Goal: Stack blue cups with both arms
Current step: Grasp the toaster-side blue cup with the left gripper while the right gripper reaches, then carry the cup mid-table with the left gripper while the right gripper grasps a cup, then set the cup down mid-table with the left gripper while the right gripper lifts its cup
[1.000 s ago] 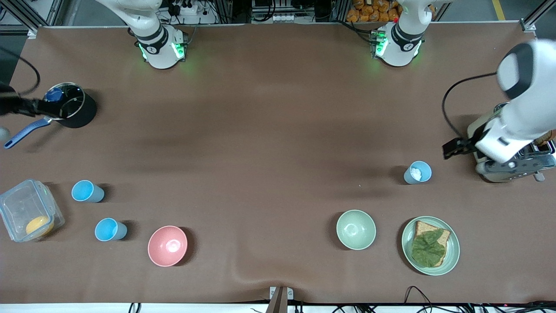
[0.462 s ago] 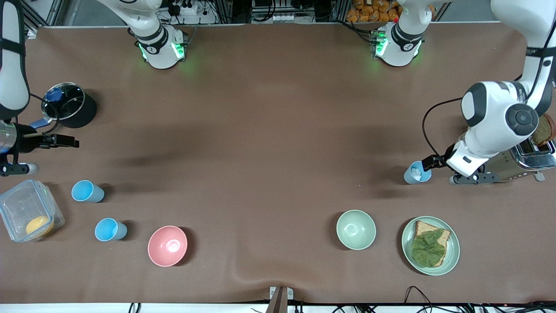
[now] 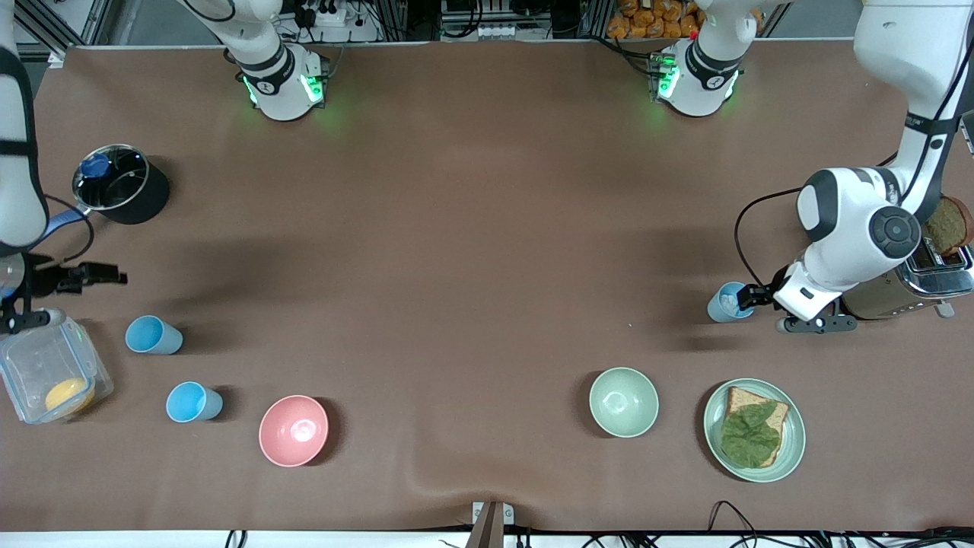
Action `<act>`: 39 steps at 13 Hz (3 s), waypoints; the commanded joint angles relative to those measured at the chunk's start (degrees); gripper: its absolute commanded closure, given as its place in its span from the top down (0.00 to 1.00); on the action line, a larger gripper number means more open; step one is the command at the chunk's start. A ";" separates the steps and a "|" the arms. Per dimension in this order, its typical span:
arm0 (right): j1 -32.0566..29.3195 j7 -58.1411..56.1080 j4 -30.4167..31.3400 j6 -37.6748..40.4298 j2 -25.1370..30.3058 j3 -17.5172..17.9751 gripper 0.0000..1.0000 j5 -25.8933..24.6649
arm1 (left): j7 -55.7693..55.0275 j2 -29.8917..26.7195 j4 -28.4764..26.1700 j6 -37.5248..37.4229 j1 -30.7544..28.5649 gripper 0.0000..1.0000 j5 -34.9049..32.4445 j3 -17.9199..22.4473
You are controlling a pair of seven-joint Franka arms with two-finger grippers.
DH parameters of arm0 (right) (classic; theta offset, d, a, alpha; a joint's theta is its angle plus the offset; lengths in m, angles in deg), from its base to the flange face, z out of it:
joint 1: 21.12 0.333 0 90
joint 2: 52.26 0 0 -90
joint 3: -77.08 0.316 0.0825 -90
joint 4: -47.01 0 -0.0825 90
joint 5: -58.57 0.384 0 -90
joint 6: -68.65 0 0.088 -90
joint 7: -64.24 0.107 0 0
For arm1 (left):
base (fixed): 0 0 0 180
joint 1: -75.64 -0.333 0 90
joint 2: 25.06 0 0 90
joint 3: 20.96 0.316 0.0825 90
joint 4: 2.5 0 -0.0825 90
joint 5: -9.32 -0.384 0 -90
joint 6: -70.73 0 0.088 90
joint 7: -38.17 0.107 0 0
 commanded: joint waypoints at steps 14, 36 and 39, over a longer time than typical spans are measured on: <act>-0.45 -8.64 -3.56 -14.85 -12.24 1.24 1.00 6.47 | -29.67 -0.93 3.30 -2.73 0.67 0.00 1.57 -22.81; 6.30 9.51 0.92 5.25 0.92 1.24 0.00 11.49 | -86.07 5.17 20.71 -10.71 31.46 1.00 -19.34 -22.67; 12.89 23.65 1.01 10.00 4.00 1.42 0.00 11.49 | -79.25 -3.89 21.15 -18.09 25.41 1.00 -18.56 -22.84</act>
